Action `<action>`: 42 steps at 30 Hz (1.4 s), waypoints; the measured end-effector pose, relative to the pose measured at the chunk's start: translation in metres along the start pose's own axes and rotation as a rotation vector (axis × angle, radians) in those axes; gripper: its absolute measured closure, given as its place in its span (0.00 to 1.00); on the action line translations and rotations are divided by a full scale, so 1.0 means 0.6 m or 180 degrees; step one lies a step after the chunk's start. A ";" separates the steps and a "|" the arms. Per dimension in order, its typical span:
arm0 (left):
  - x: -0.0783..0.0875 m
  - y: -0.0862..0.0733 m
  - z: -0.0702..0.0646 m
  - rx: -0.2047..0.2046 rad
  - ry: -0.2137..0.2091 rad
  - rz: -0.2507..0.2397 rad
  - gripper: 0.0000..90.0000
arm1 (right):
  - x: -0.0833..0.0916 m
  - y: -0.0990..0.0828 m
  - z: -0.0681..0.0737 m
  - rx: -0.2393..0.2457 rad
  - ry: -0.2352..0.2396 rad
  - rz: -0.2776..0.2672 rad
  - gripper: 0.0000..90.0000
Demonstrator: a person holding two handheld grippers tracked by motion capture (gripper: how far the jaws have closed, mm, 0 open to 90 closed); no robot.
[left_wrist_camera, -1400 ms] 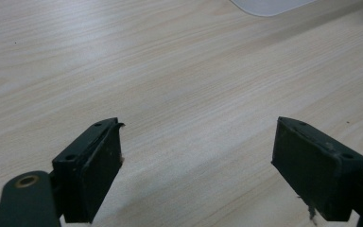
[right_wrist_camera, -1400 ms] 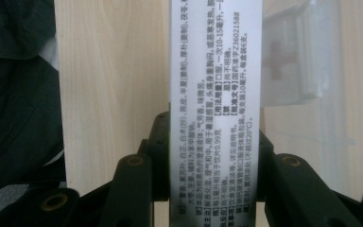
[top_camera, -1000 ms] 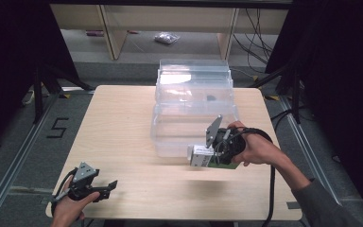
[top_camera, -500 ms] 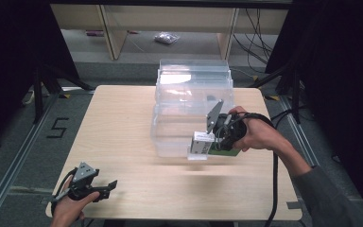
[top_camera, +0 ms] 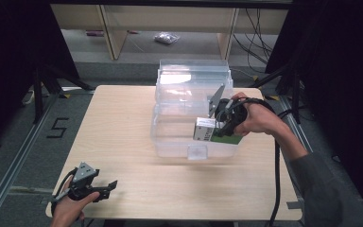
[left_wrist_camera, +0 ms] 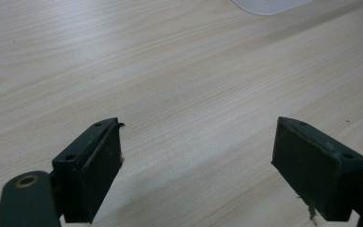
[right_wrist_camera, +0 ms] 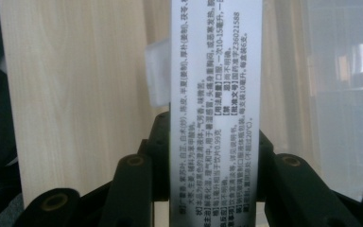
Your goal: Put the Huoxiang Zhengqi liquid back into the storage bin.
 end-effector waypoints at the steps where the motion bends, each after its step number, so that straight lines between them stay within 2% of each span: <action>1: 0.000 0.000 0.000 -0.0002 -0.0001 0.0000 0.18 | 0.000 -0.001 -0.006 -0.0008 -0.0010 -0.0004 0.72; 2: 0.000 0.000 0.000 0.0002 0.0002 -0.0011 0.18 | -0.001 -0.001 -0.011 0.0030 0.0019 -0.0001 0.72; 5: 0.000 0.000 0.000 -0.0002 0.0003 -0.0002 0.18 | -0.003 -0.006 -0.027 -0.0078 -0.0009 0.0015 0.72; 7: 0.000 0.000 0.000 -0.0004 0.0000 0.0000 0.18 | -0.009 -0.009 -0.040 -0.0065 -0.0005 0.0010 0.72; 8: 0.000 0.000 0.000 -0.0003 -0.0004 0.0001 0.18 | -0.009 -0.009 -0.040 -0.0065 -0.0005 0.0010 0.72; 9: 0.000 0.000 0.000 -0.0001 0.0000 -0.0004 0.18 | -0.011 -0.012 -0.041 -0.0156 0.0012 0.0033 0.72; 12: 0.000 0.000 0.001 0.0003 0.0004 -0.0012 0.18 | -0.019 -0.017 -0.054 -0.0126 0.0035 0.0027 0.72; 13: 0.000 0.000 0.001 -0.0004 0.0001 -0.0006 0.18 | -0.021 -0.020 -0.055 -0.0199 0.0000 0.0046 0.72; 14: 0.000 0.000 0.001 -0.0006 -0.0005 -0.0017 0.18 | -0.023 -0.021 -0.059 -0.0176 0.0026 0.0022 0.72; 17: 0.000 0.000 0.001 0.0006 0.0005 -0.0015 0.18 | -0.033 -0.028 -0.069 -0.0234 0.0015 0.0039 0.72; 27: 0.000 0.000 0.001 0.0002 0.0001 -0.0011 0.18 | -0.066 -0.046 -0.083 -0.0248 0.0043 0.0115 0.72; 28: 0.000 0.000 0.001 0.0002 0.0001 -0.0010 0.18 | -0.069 -0.047 -0.085 -0.0224 0.0067 0.0104 0.72; 29: 0.000 0.000 0.001 0.0005 0.0000 -0.0011 0.18 | -0.074 -0.048 -0.091 -0.0096 0.0101 0.0062 0.72; 30: 0.000 0.000 0.001 0.0003 0.0000 -0.0011 0.18 | -0.076 -0.050 -0.089 -0.0205 0.0086 0.0082 0.72; 31: 0.000 0.000 0.001 0.0006 0.0001 -0.0012 0.18 | -0.078 -0.052 -0.088 -0.0239 0.0079 0.0109 0.72; 34: 0.000 0.000 0.001 0.0006 0.0001 -0.0023 0.18 | -0.087 -0.057 -0.091 -0.0257 0.0094 0.0130 0.72; 36: 0.000 0.000 0.002 0.0010 -0.0006 -0.0033 0.18 | -0.093 -0.059 -0.094 -0.0193 0.0137 0.0117 0.72; 37: 0.001 0.000 0.004 -0.0038 0.0008 -0.0001 0.18 | -0.096 -0.061 -0.094 -0.0196 0.0138 0.0110 0.72; 38: 0.001 0.000 0.004 -0.0036 0.0001 0.0005 0.18 | -0.096 -0.064 -0.093 -0.0258 0.0132 0.0158 0.72; 40: 0.001 0.000 0.004 -0.0035 0.0003 0.0003 0.18 | -0.104 -0.068 -0.097 -0.0197 0.0170 0.0159 0.72; 42: -0.001 0.000 0.002 0.0014 0.0013 -0.0041 0.18 | -0.105 -0.071 -0.095 -0.0292 0.0137 0.0205 0.72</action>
Point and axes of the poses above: each handheld gripper's, and its own axes: x roughly backward along the jaws, y roughly out of its top, z roughly to its left, the point moved 5 cm from there along -x, roughly forward along the jaws, and after that the axes turned 14 degrees about -z, right-handed, at the moved point
